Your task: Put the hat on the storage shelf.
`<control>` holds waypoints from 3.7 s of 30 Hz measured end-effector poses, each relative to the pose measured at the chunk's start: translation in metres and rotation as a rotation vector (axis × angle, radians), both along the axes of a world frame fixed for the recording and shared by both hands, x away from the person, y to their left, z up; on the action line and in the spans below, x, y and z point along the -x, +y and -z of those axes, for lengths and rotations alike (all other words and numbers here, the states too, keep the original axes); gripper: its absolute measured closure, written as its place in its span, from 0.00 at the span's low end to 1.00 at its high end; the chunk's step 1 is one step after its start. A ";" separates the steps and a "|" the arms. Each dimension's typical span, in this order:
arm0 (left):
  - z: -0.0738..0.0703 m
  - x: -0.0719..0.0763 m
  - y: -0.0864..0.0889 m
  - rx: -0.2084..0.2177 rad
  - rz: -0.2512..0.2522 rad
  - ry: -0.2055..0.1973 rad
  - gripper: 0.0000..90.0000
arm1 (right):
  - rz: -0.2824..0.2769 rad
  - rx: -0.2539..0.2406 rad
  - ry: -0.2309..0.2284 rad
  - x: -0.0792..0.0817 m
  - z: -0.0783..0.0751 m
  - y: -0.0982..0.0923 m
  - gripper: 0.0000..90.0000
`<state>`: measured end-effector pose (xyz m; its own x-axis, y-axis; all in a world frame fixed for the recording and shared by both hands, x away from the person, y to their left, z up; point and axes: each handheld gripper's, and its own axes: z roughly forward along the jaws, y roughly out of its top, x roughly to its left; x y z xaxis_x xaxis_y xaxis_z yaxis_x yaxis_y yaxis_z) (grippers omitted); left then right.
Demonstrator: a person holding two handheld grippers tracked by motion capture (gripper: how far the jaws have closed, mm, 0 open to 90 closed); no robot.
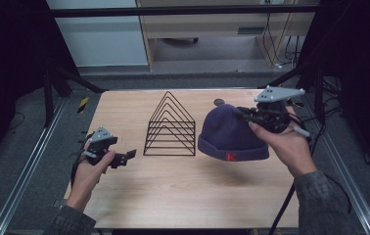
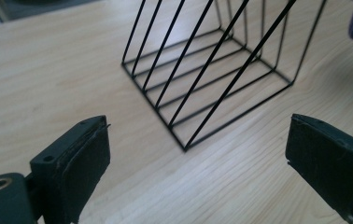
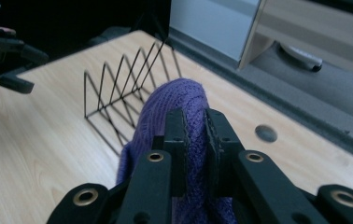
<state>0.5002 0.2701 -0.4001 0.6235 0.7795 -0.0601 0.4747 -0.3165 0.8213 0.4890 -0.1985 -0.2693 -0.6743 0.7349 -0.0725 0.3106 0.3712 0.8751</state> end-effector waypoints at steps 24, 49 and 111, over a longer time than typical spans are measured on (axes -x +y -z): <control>-0.116 -0.028 -0.059 0.013 0.158 -0.070 0.06 | -0.007 -0.064 -0.129 -0.046 -0.097 0.042 0.89; -0.111 -0.052 -0.100 -0.005 0.316 -0.078 0.03 | -0.154 -0.133 -0.131 -0.040 -0.111 0.103 0.89; -0.065 -0.057 -0.058 -0.120 0.139 -0.069 0.72 | -0.131 0.007 0.013 -0.086 -0.031 0.144 0.88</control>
<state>0.5571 0.2120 -0.3352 0.7248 0.6849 0.0753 0.3634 -0.4729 0.8027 0.5745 -0.0541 -0.2383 -0.7656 0.6398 -0.0674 0.2706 0.4153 0.8685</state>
